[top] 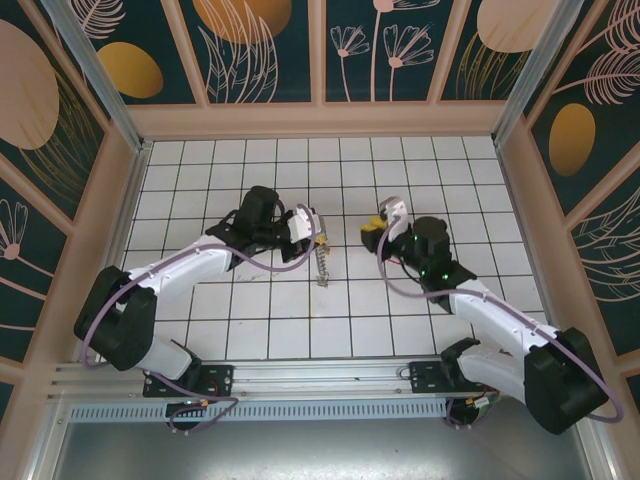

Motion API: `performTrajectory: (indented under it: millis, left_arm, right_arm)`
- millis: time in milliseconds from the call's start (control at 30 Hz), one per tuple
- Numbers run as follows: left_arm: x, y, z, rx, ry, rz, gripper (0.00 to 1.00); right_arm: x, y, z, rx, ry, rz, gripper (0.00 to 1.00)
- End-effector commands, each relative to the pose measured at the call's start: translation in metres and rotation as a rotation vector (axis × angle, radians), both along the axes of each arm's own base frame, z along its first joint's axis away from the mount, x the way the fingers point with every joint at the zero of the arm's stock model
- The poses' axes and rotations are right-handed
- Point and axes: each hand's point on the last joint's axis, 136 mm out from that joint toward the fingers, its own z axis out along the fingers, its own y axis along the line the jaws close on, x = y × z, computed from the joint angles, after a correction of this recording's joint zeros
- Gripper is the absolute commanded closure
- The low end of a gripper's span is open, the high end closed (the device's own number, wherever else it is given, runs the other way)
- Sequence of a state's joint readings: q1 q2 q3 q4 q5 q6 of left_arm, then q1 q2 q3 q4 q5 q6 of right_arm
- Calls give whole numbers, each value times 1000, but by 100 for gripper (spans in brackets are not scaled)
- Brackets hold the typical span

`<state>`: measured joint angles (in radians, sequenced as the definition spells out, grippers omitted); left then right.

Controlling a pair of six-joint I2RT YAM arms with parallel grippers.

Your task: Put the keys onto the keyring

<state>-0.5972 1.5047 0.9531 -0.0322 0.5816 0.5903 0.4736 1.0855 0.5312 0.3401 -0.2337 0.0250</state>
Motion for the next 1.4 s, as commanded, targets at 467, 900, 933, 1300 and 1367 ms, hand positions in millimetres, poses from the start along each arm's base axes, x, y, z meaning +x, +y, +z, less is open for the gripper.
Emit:
performTrajectory:
  millis: [467,900,933,1300,1367]
  left_arm:
    - [-25,-59,-107,350,126,-230,100]
    - [-37,-81,-36,13,146,-116,65]
    - [-34,-78,-18,-39,133,-77,65]
    - [41,87,12,-498,283,1029,45]
    - [37,100,2,-494,314,1075,15]
  right_arm:
    - [23,-44,-62,137,521,-278,64]
    - [-5,-16,-101,164,768,-104,62]
    - [-8,-12,-104,160,788,-91,62]
    - [-26,32,-151,-4,907,-56,61]
    - [-22,33,-155,-19,903,-81,60]
